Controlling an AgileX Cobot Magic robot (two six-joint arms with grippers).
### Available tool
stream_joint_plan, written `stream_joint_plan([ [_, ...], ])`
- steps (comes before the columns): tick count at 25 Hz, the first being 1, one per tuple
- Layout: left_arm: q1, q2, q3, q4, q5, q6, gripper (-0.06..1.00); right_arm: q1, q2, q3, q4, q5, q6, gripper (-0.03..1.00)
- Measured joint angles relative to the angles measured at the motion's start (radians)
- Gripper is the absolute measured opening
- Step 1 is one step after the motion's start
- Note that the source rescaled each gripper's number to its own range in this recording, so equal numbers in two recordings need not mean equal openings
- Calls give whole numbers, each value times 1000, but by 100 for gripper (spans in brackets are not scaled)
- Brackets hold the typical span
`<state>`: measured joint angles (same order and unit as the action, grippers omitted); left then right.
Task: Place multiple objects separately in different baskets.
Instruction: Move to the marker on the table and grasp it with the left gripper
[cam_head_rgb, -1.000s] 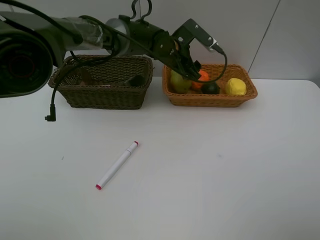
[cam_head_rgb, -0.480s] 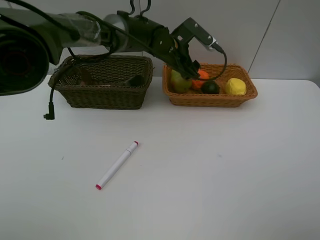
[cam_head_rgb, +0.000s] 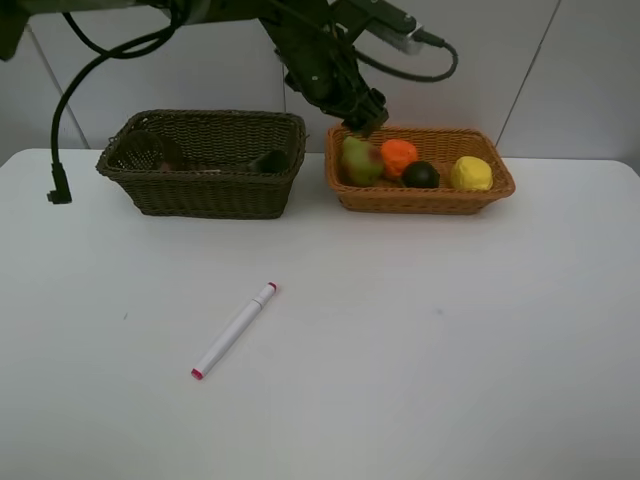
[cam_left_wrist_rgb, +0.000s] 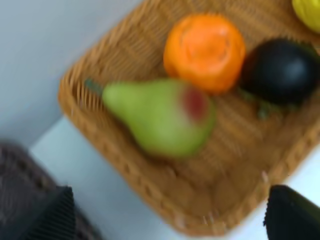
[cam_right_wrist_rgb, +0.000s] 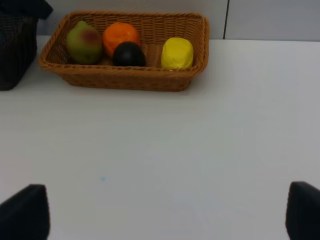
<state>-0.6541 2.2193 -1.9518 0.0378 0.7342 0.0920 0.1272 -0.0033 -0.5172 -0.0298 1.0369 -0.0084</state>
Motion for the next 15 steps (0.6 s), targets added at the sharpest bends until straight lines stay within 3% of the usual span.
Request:
stream_joint_plan([
  [4, -1, -80, 94, -12, 92, -80, 100, 0, 0, 0, 0, 0, 0, 100],
  [15, -35, -250, 455, -46, 157, -206, 100, 0, 0, 0, 0, 0, 0, 100],
])
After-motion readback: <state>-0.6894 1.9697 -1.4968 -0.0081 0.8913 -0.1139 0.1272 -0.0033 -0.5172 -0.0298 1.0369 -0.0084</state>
